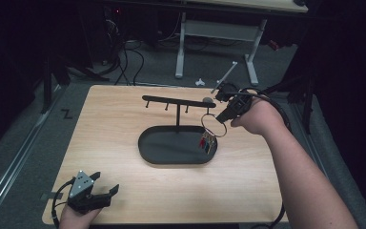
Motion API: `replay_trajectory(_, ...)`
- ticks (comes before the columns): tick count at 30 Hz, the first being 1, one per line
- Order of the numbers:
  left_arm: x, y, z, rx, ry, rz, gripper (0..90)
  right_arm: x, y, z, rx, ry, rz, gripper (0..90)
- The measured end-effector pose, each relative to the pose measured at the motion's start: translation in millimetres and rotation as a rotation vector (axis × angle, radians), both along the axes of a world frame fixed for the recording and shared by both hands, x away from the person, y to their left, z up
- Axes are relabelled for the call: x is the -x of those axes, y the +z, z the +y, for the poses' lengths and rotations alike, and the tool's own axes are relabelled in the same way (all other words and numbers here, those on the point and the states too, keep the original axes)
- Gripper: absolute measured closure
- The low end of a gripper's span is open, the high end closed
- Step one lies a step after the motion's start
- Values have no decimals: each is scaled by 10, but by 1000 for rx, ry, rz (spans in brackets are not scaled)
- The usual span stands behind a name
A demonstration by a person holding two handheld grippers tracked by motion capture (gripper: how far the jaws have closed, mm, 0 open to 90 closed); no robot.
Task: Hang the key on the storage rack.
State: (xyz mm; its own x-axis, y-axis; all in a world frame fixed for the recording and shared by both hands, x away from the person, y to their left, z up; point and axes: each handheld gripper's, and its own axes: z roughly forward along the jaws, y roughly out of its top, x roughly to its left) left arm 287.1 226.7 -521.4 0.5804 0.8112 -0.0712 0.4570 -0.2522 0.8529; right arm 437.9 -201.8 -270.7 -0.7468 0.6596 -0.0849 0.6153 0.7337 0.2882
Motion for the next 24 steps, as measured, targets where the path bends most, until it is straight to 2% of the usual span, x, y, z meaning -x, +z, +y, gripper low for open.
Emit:
replay_trajectory(13,55,2,67,4,13,-1,150,-223,-54,38,0,-25,10,876)
replay_trajectory(17,80,4,102,6,22,0,150,-328,-75,27,-9,-51,9,876)
replay_trajectory(24,95,0,122,6,28,4,150,-449,-205,4,-17,-78,34,875)
